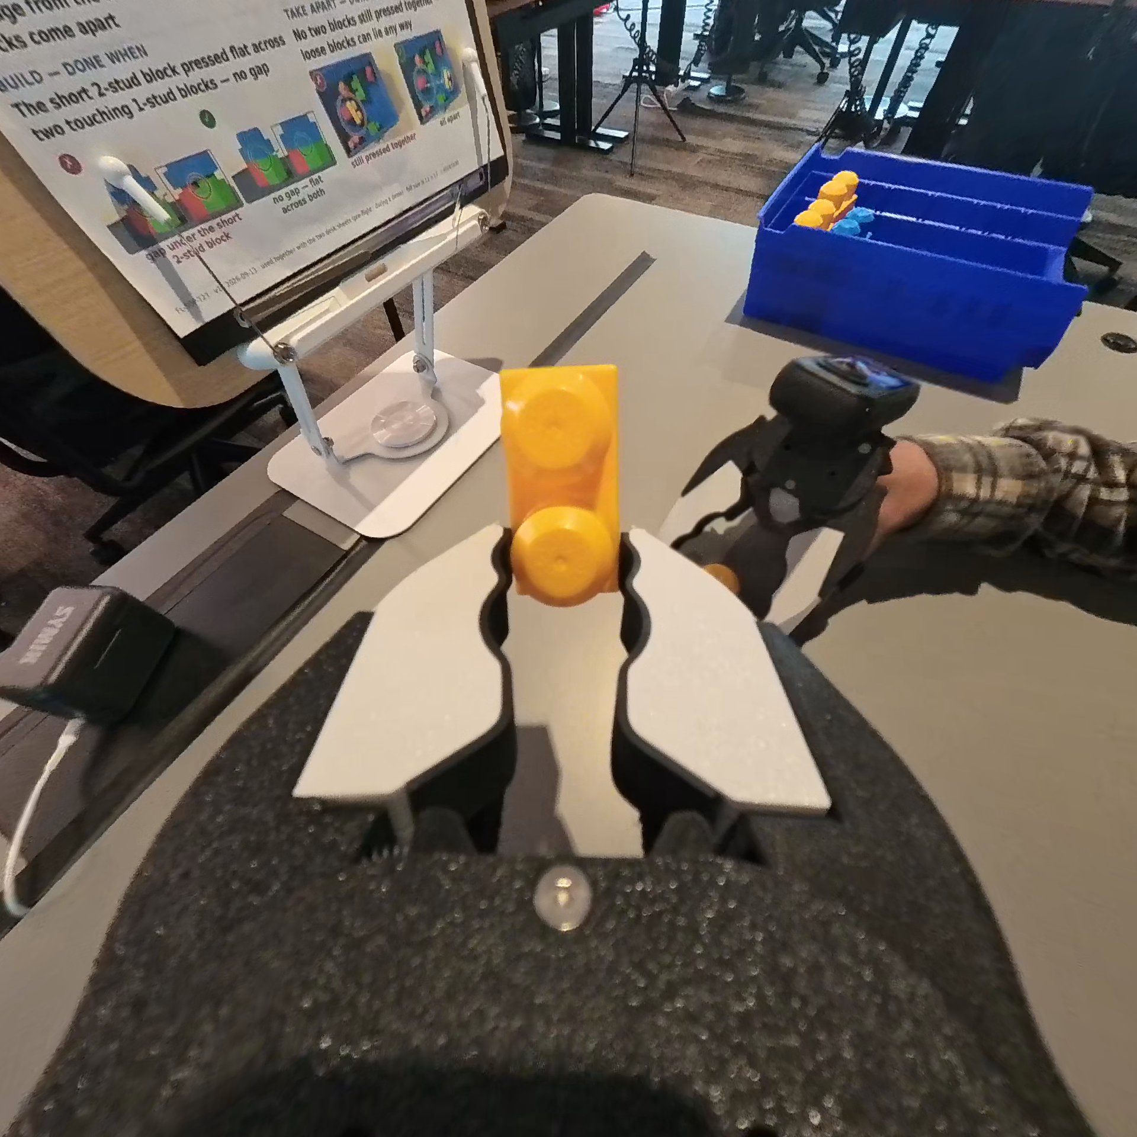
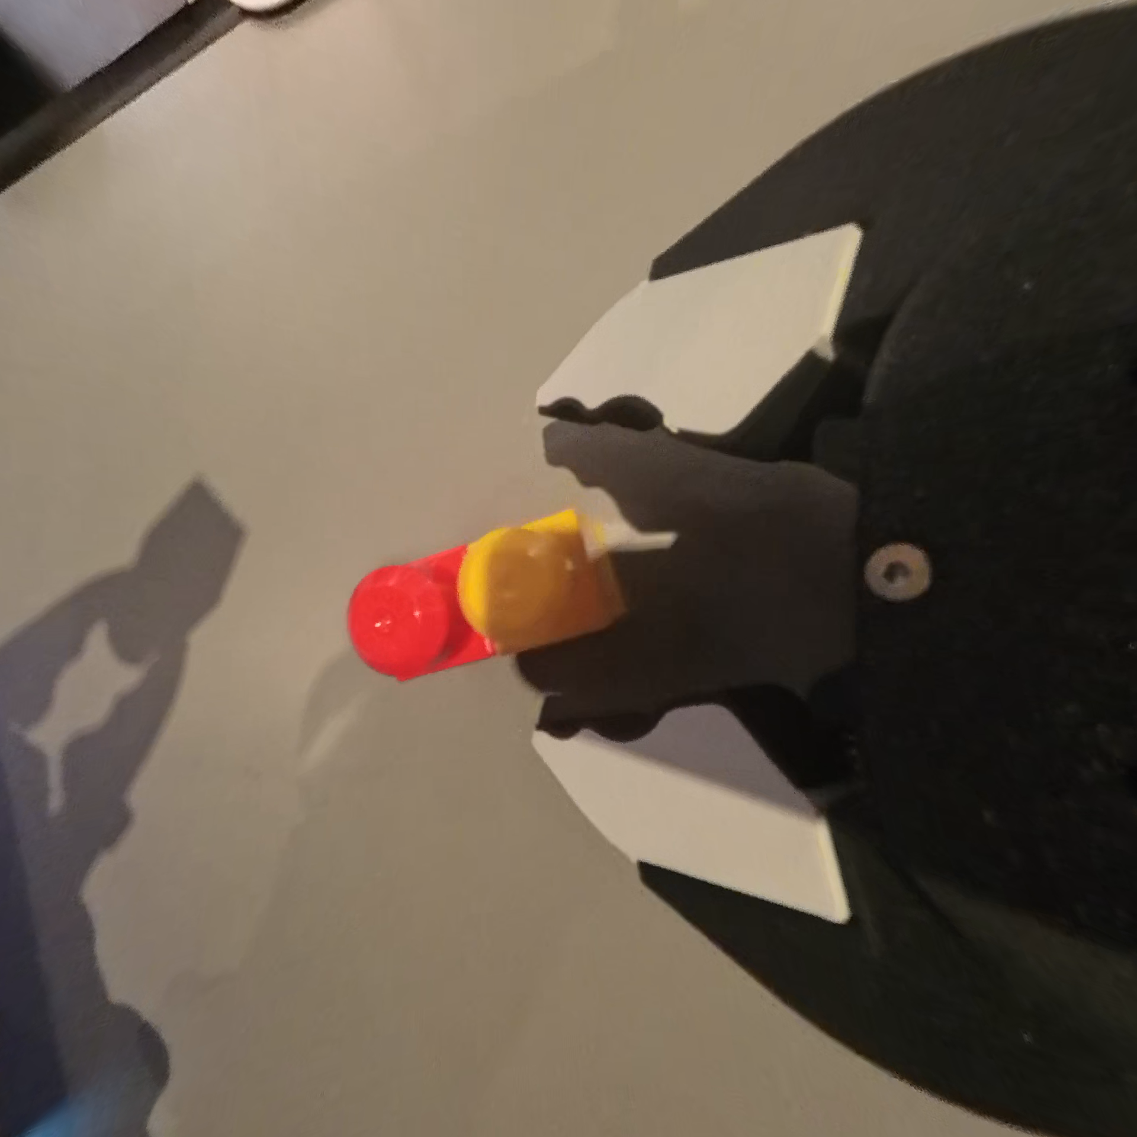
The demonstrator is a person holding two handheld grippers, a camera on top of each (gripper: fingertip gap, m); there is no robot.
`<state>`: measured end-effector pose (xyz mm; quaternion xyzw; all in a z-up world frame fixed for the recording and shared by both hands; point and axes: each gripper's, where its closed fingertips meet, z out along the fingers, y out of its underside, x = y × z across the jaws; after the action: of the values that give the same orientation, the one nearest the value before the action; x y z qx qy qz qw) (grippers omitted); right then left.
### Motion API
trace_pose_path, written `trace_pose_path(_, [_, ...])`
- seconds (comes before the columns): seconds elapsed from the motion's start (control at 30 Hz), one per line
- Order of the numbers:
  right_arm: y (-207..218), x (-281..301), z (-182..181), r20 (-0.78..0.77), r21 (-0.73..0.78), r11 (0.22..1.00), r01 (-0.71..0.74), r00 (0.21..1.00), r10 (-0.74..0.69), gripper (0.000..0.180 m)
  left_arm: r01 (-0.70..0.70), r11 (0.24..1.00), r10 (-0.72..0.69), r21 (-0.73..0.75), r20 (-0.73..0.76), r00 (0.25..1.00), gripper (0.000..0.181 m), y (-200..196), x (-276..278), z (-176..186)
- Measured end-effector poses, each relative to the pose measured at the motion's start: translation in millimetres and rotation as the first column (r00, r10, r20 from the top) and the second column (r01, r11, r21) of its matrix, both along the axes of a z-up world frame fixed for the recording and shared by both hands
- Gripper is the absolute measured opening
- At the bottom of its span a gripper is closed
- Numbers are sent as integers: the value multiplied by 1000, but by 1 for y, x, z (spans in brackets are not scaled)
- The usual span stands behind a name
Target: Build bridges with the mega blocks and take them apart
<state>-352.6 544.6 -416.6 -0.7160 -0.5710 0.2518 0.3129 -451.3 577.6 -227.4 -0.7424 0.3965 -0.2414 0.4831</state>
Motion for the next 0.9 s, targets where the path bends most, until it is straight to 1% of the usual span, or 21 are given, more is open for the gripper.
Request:
trace_pose_path(0.07, [2,12,4,78,27,1000,-12,997,10,97,-6,1000,6,5,7,1000,33,0,-3,3])
trace_pose_path(0.13, [1,21,12,127,52,998,-28,992,21,98,-18,1000,18,9,14,1000,33,0,-7,6])
trace_pose_path(0.2, [-5,23,23,114,55,997,-54,992,48,100,-23,1000,22,16,26,999,33,-1,-9,9])
trace_pose_path(0.27, [-12,24,29,66,60,996,-69,996,65,102,-22,999,21,25,41,999,33,-3,-10,14])
trace_pose_path(0.33, [-12,27,30,18,76,996,-52,999,51,97,-20,999,18,35,53,998,33,-5,-11,18])
trace_pose_path(0.47, [-12,30,26,-31,47,999,-13,999,15,93,-10,999,7,41,64,998,33,-8,-9,22])
trace_pose_path(0.6, [-14,24,17,-15,42,999,-23,1000,24,88,3,999,-6,49,66,998,33,-12,-7,25])
trace_pose_path(0.77, [-14,14,7,-14,-24,1000,13,1000,-13,84,8,998,-12,57,79,997,33,-13,-8,29])
trace_pose_path(0.9, [-10,10,-5,23,-17,1000,19,1000,-19,80,14,998,-19,60,77,997,33,-15,-7,29])
